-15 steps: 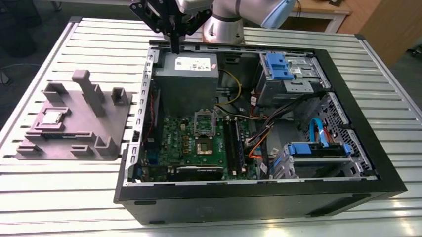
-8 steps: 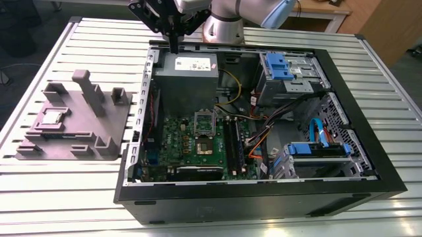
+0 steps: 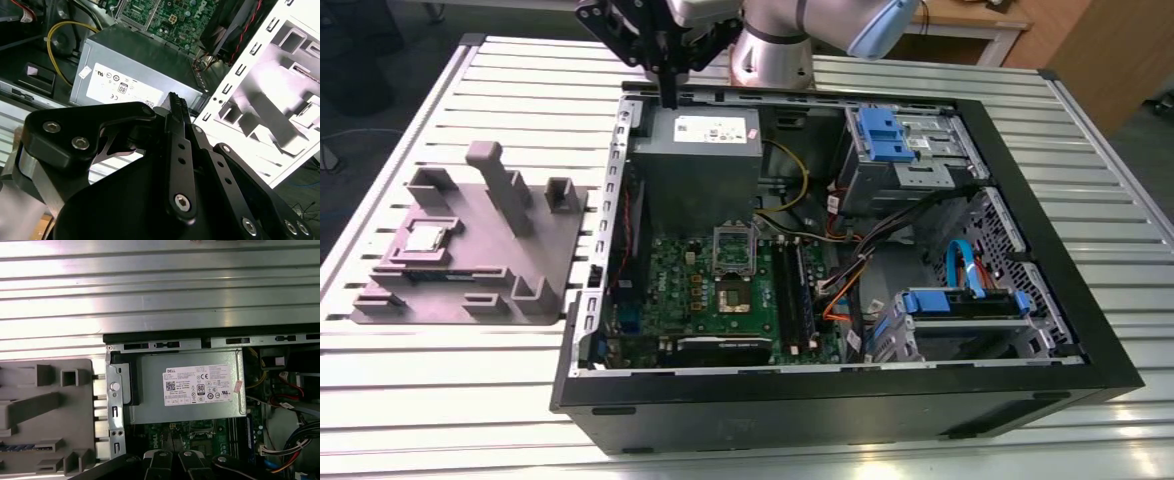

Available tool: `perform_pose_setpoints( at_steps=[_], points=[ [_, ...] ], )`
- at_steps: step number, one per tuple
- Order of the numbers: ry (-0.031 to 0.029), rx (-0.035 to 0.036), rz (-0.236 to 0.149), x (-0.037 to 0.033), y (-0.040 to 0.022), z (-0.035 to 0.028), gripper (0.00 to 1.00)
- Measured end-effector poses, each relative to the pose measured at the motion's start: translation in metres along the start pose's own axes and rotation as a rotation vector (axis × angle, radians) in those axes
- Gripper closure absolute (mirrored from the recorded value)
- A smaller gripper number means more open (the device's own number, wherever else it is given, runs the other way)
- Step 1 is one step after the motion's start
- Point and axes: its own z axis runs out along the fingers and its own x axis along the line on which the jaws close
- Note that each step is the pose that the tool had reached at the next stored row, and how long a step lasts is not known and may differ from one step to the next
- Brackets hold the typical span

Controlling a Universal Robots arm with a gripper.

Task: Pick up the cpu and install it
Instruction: 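Reach for the cpu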

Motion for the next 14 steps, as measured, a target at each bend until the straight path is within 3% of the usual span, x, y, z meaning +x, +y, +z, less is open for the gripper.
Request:
perform_pose_setpoints(
  at_steps=[14],
  points=[
    [0.0000,0.0000,0.000,0.0035,-0.0003,-0.0001,0.89]
  ],
)
